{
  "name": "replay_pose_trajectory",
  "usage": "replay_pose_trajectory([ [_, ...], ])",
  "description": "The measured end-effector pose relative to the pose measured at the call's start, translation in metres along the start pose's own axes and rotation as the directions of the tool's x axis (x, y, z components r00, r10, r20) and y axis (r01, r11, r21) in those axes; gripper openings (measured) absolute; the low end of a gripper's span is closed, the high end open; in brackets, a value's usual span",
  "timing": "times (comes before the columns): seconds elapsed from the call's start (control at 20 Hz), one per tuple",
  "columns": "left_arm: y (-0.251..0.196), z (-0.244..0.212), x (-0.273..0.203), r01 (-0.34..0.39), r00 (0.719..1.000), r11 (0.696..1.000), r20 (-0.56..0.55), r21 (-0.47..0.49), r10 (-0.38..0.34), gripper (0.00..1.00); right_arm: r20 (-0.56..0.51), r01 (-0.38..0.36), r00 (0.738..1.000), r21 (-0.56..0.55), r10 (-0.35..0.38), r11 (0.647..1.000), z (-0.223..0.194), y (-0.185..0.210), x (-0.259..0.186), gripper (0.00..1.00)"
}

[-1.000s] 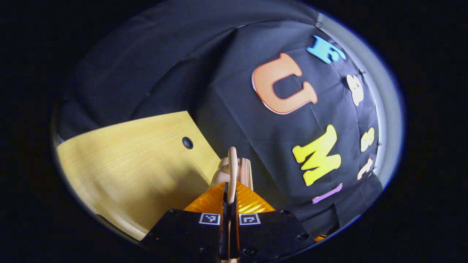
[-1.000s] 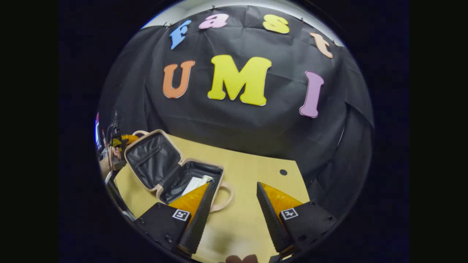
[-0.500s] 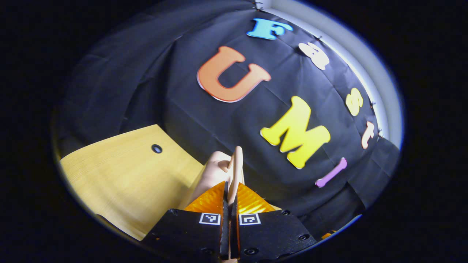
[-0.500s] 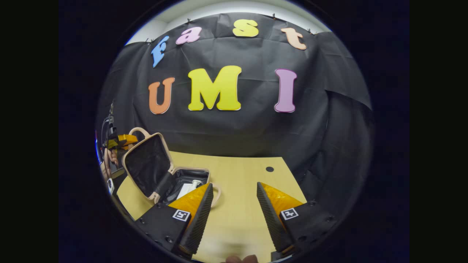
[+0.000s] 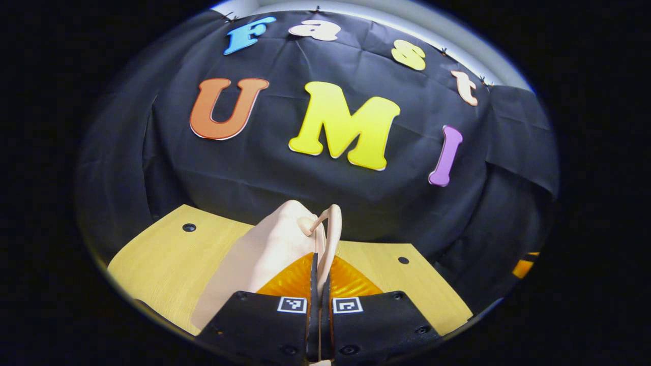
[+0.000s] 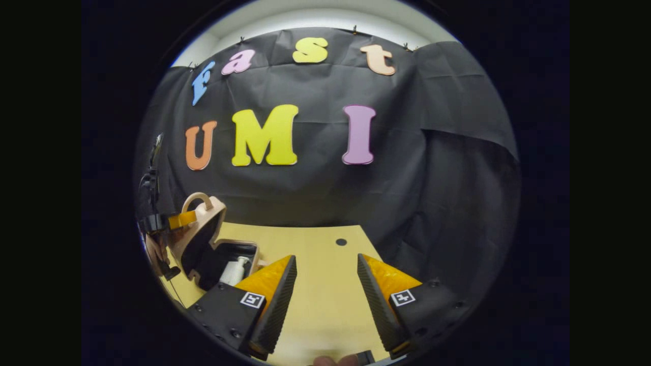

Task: First open the suitcase, pack the skin care products into it, and then close the suitcase.

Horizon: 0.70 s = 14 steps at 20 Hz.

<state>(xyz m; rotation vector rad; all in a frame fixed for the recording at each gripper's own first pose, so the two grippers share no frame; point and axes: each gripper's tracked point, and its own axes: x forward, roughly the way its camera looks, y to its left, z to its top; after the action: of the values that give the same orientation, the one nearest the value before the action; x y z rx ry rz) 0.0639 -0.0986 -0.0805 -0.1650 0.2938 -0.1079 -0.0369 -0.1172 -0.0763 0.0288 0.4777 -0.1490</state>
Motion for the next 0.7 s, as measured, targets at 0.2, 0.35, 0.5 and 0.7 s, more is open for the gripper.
replay_pose_trajectory([
  [0.2, -0.039, -0.039, 0.017, 0.004, 0.999, 0.985, -0.036, 0.174, 0.002, 0.05, -0.027, 0.053, 0.998, 0.003, -0.053, 0.999, -0.013, -0.034, -0.004, 0.71],
  [0.35, -0.058, -0.073, 0.033, -0.005, 0.996, 0.96, -0.079, 0.28, 0.029, 0.05, -0.04, 0.087, 0.995, -0.011, -0.088, 0.996, -0.023, -0.057, -0.005, 0.71],
  [0.5, -0.076, -0.116, 0.042, -0.036, 0.984, 0.927, -0.149, 0.374, 0.098, 0.05, -0.088, 0.124, 0.988, -0.005, -0.124, 0.992, -0.042, -0.081, -0.008, 0.71],
  [0.7, -0.085, -0.158, 0.054, -0.034, 0.964, 0.882, -0.217, 0.469, 0.153, 0.05, -0.127, 0.166, 0.978, 0.009, -0.164, 0.986, -0.054, -0.104, -0.011, 0.71],
])
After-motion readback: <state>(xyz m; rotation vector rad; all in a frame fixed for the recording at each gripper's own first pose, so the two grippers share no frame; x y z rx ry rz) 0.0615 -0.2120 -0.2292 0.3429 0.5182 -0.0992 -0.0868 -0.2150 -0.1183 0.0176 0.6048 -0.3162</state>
